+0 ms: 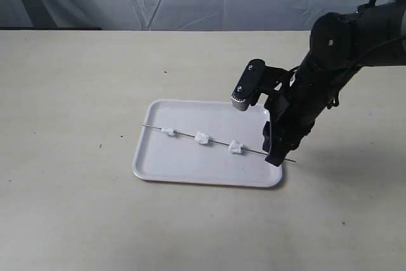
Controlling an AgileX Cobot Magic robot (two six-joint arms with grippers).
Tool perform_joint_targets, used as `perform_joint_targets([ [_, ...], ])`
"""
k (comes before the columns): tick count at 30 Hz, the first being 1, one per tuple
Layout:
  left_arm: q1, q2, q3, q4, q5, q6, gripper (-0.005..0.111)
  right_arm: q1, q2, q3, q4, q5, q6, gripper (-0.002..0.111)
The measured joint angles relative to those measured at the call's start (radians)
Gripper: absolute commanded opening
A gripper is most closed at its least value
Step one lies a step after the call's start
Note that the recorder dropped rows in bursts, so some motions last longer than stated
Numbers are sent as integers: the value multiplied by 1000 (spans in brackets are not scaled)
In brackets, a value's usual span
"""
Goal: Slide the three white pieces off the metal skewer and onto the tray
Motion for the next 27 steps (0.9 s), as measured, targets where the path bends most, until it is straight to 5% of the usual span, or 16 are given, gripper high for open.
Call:
perform_joint_targets([
  [7, 0, 247, -20, 0, 4, 60, 0, -6, 90, -25, 3, -32, -50, 36],
  [15, 0, 292, -20, -2, -28, 60, 0, -6, 159, -27, 30, -59, -84, 35],
  [18, 0, 292, -20, -2, -49, 60, 0, -6, 177, -40, 38, -56, -90, 27],
  [22, 0, 292, -20, -4, -51, 60, 0, -12, 194, -61, 51, -29, -92, 0],
  [27, 0, 292, -20, -64, -82, 60, 0, -13, 200, -71, 59, -26, -51, 0],
])
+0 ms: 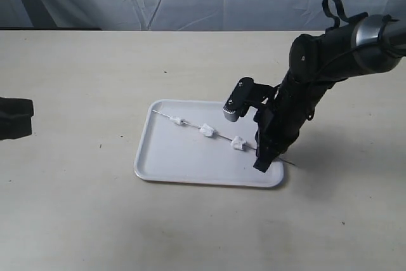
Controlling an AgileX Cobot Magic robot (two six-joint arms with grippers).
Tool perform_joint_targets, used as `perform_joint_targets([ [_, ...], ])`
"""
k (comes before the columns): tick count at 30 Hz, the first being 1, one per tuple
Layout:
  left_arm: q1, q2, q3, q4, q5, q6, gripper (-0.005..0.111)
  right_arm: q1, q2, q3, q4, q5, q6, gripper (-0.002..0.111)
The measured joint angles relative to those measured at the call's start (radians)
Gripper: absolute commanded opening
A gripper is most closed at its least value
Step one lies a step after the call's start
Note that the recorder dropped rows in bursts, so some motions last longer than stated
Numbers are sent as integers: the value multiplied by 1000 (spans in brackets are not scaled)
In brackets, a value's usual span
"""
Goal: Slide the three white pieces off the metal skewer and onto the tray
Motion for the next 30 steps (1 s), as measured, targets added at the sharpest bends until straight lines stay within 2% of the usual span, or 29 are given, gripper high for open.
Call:
perform_joint_targets([
  [6, 0, 18, -10, -110, -39, 0, 0, 0, 5, -33, -2, 33, 145, 0],
  [12, 0, 141, -18, -374, 56, 0, 0, 0, -69, -41, 76, 61, 193, -1],
  [15, 0, 239, -18, -501, 74, 26, 7, 0, -126, -41, 147, 100, 195, -1],
  [18, 0, 325, -18, -671, 102, 120, 16, 0, -180, -41, 207, 123, 200, -1],
  [23, 0, 415, -18, -994, 168, 371, 20, 24, -274, -41, 230, 137, 204, -1],
  [26, 0, 434, -22, -1071, 177, 480, 20, 40, -317, -41, 239, 164, 232, -1],
  [30, 0, 467, -33, -1096, 169, 507, 20, 45, -364, -26, 272, 186, 262, -1],
])
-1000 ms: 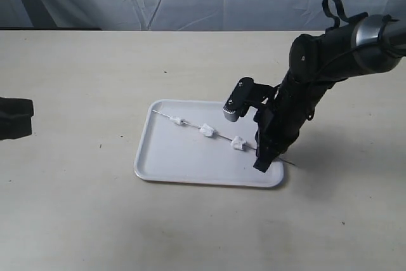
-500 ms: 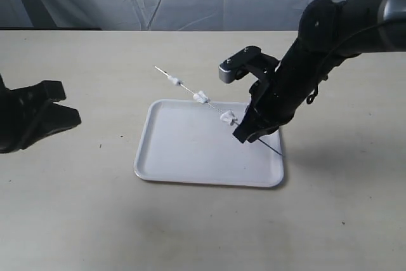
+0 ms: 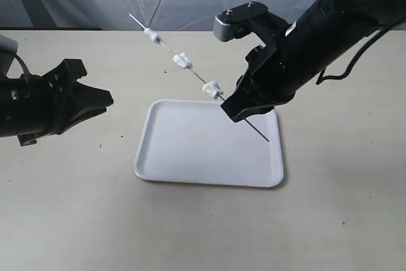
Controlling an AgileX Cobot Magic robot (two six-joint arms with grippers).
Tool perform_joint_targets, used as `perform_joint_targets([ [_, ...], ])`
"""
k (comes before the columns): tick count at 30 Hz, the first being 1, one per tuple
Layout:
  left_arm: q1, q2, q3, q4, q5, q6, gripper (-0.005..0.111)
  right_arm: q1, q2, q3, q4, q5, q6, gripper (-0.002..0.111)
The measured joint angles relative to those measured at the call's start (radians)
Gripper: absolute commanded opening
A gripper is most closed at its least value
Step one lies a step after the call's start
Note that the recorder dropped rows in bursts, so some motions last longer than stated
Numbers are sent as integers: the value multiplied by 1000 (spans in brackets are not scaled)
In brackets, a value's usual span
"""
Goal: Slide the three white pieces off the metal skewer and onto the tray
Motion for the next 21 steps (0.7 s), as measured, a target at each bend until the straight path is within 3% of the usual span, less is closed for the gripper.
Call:
perform_joint_targets([
  [8, 0, 142, -44, 0, 147, -6, 38, 31, -39, 75, 48, -22, 8, -1],
  [11, 0, 181, -69, 0, 196, -6, 39, 58, -39, 89, 54, -47, 26, -1],
  [21, 0, 193, -124, 0, 92, -8, 39, 68, -39, 95, -15, -2, 155, -1],
])
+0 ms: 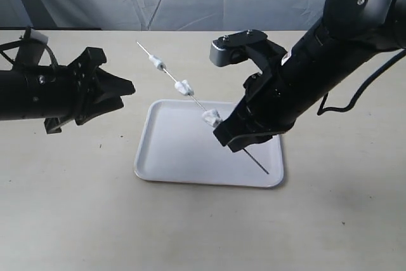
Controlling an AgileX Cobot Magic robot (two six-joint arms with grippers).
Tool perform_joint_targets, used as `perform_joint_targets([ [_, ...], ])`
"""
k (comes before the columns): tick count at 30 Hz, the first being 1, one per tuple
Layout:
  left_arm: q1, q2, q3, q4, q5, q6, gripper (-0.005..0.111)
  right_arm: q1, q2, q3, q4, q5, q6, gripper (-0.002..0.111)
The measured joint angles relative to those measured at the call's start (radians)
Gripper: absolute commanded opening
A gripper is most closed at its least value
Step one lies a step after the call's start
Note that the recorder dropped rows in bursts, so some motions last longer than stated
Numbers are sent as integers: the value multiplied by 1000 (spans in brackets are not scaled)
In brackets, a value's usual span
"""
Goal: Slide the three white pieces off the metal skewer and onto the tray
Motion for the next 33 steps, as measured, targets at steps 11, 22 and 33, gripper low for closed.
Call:
perform_joint_targets([
  [11, 0, 0, -70, -5, 0, -36, 39, 79, 0, 0, -30, 18, 15, -1],
  [22, 0, 0, -70, -7, 26, -55, 38, 110, 0, 0, -45, -26, 58, -1],
  [33, 0, 2, -70, -7, 29, -60, 27, 110, 0, 0, -22, -38, 58, -1],
])
